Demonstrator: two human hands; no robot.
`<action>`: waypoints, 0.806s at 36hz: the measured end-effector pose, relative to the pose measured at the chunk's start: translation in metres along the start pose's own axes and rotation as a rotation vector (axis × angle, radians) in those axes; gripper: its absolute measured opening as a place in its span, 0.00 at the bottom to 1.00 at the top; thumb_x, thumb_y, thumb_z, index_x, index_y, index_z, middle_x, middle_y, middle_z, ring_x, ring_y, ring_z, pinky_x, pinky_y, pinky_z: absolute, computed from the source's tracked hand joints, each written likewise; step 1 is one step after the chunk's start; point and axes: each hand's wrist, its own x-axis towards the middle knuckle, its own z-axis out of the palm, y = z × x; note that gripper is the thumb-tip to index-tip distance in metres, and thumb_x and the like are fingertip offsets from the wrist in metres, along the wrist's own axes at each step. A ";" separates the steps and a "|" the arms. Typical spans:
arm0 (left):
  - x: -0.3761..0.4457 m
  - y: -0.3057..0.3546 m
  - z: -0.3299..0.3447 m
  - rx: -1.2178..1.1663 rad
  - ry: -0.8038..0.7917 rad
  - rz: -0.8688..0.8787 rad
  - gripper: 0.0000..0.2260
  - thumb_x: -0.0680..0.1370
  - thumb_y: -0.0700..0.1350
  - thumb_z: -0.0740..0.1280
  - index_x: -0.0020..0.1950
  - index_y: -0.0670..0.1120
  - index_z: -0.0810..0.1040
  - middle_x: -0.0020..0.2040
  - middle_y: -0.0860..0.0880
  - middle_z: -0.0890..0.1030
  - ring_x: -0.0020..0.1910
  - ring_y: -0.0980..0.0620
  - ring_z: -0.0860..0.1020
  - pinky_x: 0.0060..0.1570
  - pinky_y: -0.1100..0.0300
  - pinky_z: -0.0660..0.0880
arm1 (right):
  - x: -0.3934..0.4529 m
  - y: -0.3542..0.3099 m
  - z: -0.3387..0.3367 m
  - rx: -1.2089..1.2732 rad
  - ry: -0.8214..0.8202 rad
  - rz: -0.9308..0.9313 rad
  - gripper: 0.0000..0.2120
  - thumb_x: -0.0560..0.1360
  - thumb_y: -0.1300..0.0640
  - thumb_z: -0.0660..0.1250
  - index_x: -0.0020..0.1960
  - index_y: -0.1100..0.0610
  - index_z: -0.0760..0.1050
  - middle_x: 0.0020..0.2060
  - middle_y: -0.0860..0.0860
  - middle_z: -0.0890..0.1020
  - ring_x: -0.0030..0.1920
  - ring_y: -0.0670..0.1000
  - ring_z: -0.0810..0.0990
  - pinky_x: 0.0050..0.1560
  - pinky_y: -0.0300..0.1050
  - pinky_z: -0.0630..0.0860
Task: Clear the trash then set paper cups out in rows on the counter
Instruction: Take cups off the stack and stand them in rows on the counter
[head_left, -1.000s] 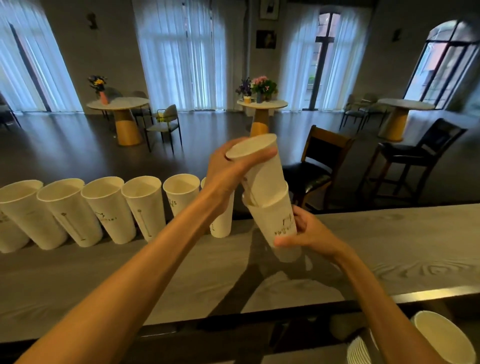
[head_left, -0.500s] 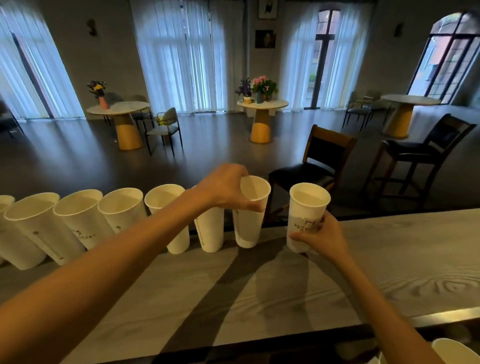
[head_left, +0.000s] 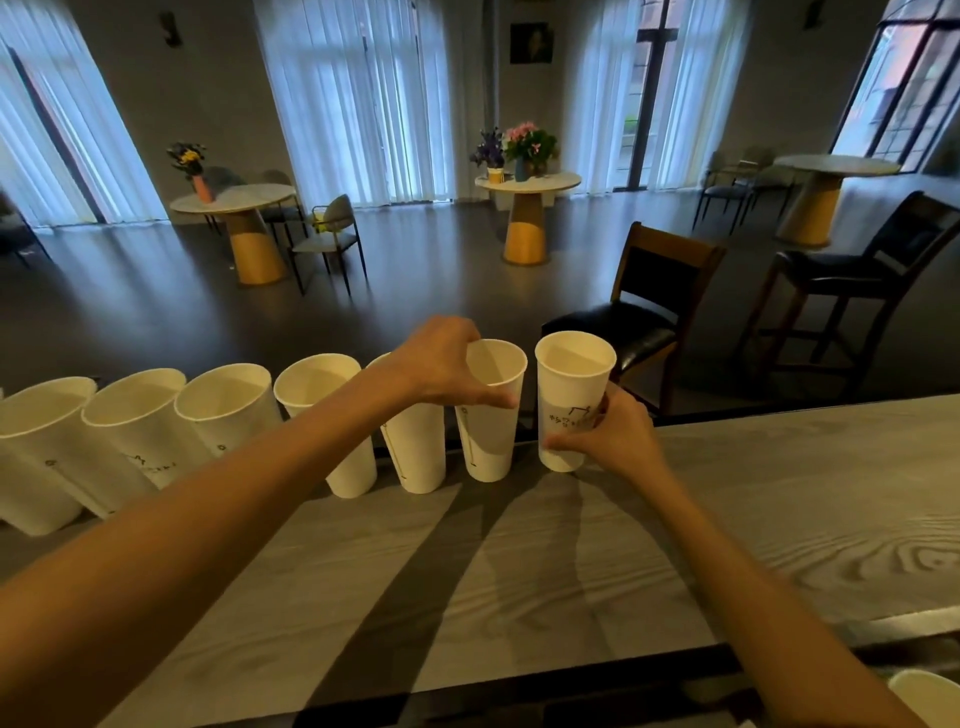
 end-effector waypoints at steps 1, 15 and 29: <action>0.000 0.001 0.000 0.001 0.004 -0.003 0.34 0.67 0.63 0.79 0.64 0.44 0.77 0.58 0.47 0.80 0.53 0.50 0.78 0.51 0.55 0.80 | 0.001 0.000 0.001 -0.001 0.002 0.010 0.40 0.59 0.54 0.84 0.67 0.54 0.71 0.62 0.52 0.80 0.63 0.54 0.77 0.57 0.52 0.77; 0.000 0.000 0.001 0.028 -0.018 -0.003 0.38 0.64 0.66 0.79 0.65 0.46 0.75 0.58 0.48 0.80 0.53 0.50 0.78 0.53 0.52 0.81 | 0.002 0.004 0.003 -0.048 -0.057 0.075 0.41 0.59 0.54 0.84 0.68 0.55 0.70 0.62 0.53 0.79 0.64 0.55 0.77 0.60 0.57 0.79; -0.041 0.033 -0.035 -0.041 0.136 0.121 0.47 0.66 0.64 0.79 0.79 0.48 0.64 0.76 0.47 0.69 0.74 0.45 0.69 0.71 0.45 0.70 | -0.038 -0.013 -0.045 -0.079 -0.101 0.126 0.60 0.56 0.51 0.86 0.78 0.54 0.53 0.72 0.57 0.69 0.72 0.58 0.69 0.67 0.59 0.73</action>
